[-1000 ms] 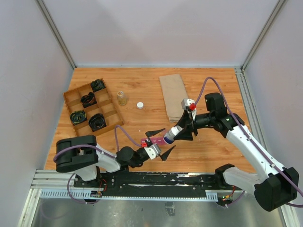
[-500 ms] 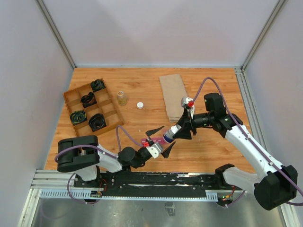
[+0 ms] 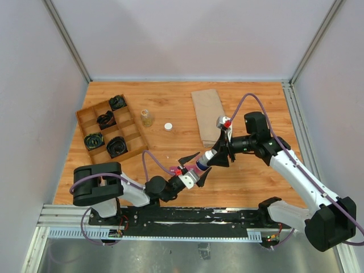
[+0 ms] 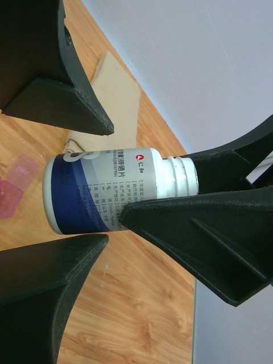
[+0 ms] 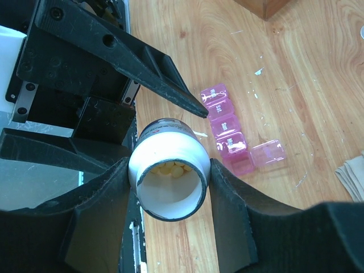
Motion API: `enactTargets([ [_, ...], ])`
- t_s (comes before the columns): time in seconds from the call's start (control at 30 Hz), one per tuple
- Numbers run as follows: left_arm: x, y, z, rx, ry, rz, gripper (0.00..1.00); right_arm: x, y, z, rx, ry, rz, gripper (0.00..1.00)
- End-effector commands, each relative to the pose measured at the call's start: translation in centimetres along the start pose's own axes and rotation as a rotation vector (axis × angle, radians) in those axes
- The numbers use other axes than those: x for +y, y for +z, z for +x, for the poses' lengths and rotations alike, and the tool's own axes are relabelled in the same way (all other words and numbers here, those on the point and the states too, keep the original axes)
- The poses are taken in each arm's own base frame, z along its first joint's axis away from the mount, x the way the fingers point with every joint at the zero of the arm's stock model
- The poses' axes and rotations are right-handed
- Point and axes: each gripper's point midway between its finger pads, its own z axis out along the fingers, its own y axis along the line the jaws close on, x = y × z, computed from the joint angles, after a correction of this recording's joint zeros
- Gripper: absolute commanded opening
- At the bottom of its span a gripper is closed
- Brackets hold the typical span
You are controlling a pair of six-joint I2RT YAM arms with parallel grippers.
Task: Sort the pills into containers
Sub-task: Pour the pill into the pill container.
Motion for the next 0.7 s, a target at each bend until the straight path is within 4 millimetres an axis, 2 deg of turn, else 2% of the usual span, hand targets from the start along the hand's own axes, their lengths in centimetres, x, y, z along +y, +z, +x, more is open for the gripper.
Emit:
enactTargets([
  [0.0, 1.7, 0.7, -5.3, -0.205, -0.091, -0.088, 0.73, 0.4, 0.4, 0.2, 0.004, 0.000, -0.016, 0.15],
  [0.23, 2.0, 0.8, -4.8, -0.186, -0.084, -0.112, 0.67, 0.4, 0.6, 0.3, 0.012, -0.026, -0.002, 0.15],
  [0.47, 2.3, 0.8, -3.8, -0.152, -0.069, -0.142, 0.67, 0.3, 0.8, 0.6, 0.033, -0.072, 0.025, 0.15],
  [0.67, 2.4, 0.8, -3.7, -0.148, -0.077, -0.150, 0.68, 0.2, 1.1, 1.0, 0.057, -0.109, 0.045, 0.15],
])
